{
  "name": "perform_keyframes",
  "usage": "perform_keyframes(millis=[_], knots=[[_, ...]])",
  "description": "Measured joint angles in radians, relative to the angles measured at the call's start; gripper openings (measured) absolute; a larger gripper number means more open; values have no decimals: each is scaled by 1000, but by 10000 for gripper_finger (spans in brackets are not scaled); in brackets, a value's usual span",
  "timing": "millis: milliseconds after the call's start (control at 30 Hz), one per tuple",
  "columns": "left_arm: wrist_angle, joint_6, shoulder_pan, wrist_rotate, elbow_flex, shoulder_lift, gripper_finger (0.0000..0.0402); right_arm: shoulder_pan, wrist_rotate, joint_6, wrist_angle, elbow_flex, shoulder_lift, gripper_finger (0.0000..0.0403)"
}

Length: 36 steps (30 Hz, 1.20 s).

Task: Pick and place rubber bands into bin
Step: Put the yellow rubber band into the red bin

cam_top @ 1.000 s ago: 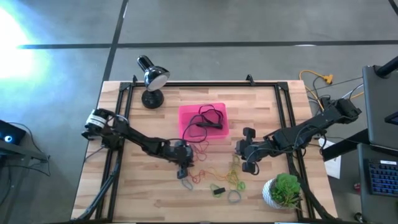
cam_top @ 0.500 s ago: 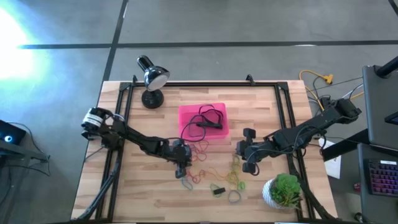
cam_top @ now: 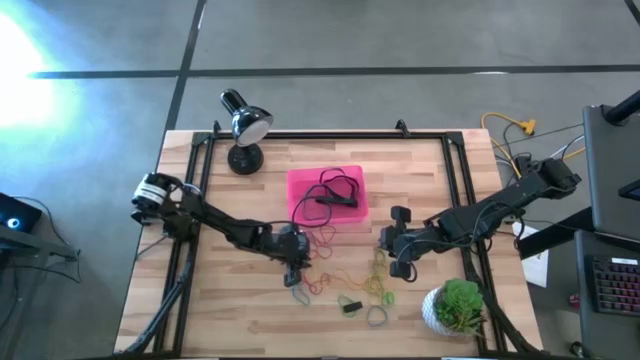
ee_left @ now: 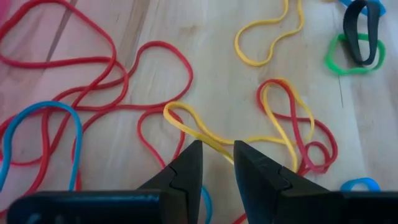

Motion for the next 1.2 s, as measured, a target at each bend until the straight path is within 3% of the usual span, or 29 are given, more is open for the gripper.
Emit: perform_keyframes(millis=[733,1067,1200], knots=[[46,44,2,-16,-6,1,75,0,0,0,-1,0,0,60],[96,39,2,-19,18,87,75,0,0,0,9,-3,0,63],[100,51,5,-19,16,83,55,0,0,0,7,-4,0,60]])
